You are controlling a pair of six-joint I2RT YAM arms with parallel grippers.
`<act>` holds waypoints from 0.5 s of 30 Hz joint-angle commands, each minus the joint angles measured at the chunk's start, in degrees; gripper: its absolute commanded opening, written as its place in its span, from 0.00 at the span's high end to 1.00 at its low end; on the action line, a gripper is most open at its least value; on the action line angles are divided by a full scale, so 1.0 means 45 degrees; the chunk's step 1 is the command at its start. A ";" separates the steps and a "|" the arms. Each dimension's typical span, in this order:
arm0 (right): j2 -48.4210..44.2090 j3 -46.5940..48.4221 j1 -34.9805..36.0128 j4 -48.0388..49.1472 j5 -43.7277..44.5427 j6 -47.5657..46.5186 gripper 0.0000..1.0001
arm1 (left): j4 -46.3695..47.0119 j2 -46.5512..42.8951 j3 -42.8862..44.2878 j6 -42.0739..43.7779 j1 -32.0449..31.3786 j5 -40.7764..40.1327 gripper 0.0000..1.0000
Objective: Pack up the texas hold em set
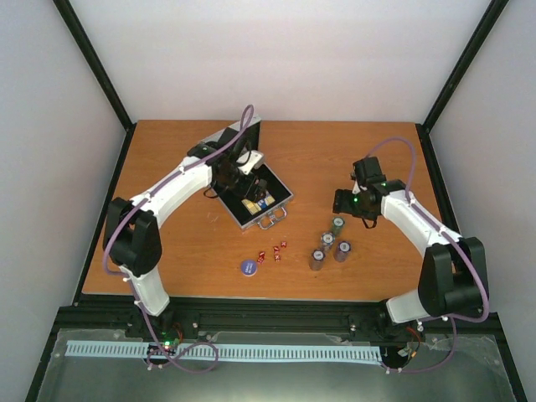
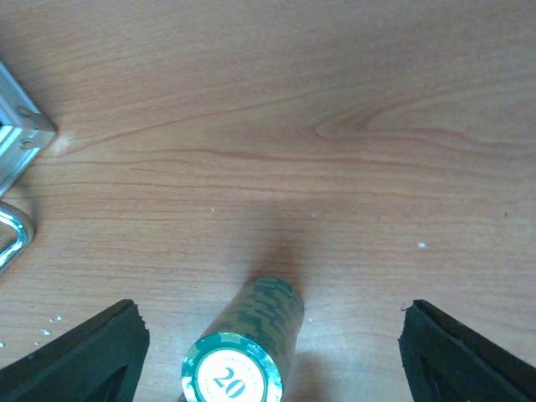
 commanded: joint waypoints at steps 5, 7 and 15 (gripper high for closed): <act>0.0898 -0.0154 0.0923 -0.0323 -0.0067 0.0222 0.23 | -0.0066 -0.1472 -0.1602 -0.0534 0.0087 -0.0345 0.00; 0.1110 -0.0145 0.1088 -0.0294 -0.0047 0.0282 0.25 | -0.0104 -0.1639 -0.1770 -0.0536 0.0087 -0.0362 0.00; 0.1562 -0.0438 0.1209 -0.0282 0.0597 0.0650 0.31 | -0.0284 -0.1889 -0.2139 -0.0331 0.0087 -0.0573 0.00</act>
